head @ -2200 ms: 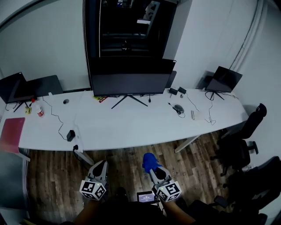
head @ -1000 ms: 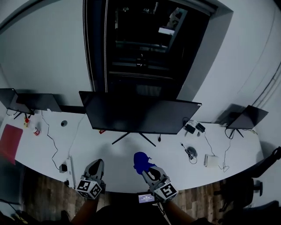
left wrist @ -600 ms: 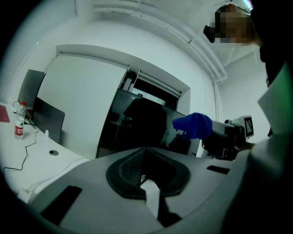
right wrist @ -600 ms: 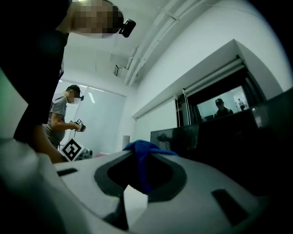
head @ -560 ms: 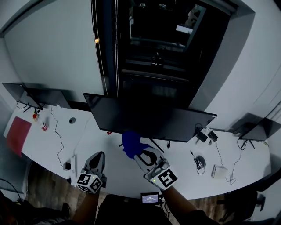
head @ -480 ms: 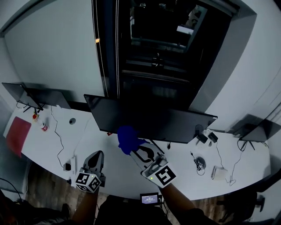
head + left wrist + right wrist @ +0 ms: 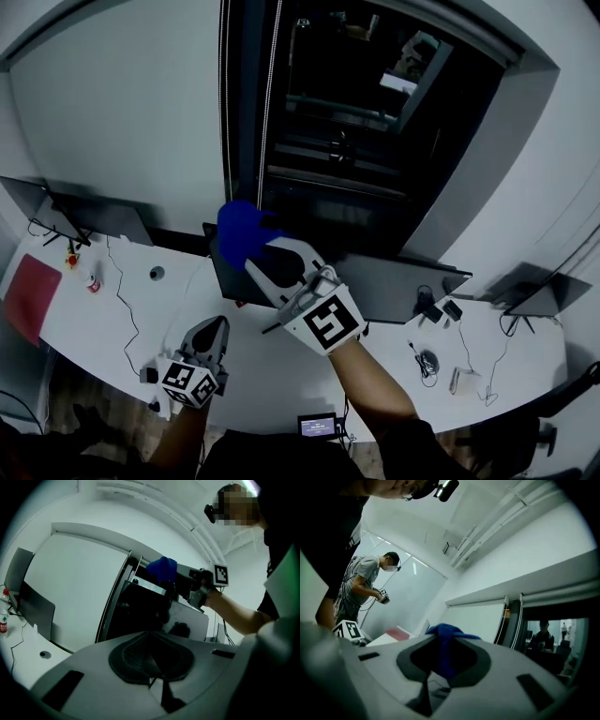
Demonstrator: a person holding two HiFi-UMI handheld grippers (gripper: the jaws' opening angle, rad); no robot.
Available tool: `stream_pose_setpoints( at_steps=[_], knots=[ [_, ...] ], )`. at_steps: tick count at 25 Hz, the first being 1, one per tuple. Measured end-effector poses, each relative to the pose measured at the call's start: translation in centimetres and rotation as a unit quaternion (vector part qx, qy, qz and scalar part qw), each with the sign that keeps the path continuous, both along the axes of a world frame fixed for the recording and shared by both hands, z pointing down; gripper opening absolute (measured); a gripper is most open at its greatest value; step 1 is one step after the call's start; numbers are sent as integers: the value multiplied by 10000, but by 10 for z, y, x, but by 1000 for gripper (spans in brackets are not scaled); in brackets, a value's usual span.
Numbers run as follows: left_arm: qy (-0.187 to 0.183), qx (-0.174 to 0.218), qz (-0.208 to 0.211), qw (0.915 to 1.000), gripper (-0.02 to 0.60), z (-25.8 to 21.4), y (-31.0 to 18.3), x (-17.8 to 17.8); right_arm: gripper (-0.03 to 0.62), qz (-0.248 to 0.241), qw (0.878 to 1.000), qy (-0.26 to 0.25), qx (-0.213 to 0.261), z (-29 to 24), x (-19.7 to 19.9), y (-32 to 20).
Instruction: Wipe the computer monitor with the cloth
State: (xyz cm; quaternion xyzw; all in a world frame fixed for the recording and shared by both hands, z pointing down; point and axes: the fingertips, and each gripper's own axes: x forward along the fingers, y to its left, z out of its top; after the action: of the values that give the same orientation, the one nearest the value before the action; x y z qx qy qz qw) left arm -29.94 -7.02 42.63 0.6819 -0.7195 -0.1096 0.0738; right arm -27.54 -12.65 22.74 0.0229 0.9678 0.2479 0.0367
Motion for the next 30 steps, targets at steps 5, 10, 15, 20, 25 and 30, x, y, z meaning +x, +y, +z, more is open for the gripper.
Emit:
stream_pose_setpoints(
  at_steps=[5, 10, 15, 20, 25, 30],
  knots=[
    [88, 111, 35, 9999, -6, -3, 2, -13, 63, 139, 9971, 520, 532, 0, -54, -9],
    [118, 140, -3, 9998, -6, -4, 11, -24, 63, 399, 9862, 1240, 1026, 18, -86, -20],
    [177, 130, -70, 9997, -6, 1, 22, -35, 63, 551, 9763, 1684, 1242, 33, -105, -23],
    [173, 82, -71, 9998, -8, 3, 26, -34, 63, 638, 9691, 2006, 1286, 37, -107, -29],
    [202, 73, -43, 9998, -6, 4, 23, -28, 63, 637, 9661, 2171, 1242, 42, -99, -36],
    [192, 61, 27, 9998, -6, 3, 17, -19, 63, 773, 9640, 2238, 1209, 45, -84, -52]
  ],
)
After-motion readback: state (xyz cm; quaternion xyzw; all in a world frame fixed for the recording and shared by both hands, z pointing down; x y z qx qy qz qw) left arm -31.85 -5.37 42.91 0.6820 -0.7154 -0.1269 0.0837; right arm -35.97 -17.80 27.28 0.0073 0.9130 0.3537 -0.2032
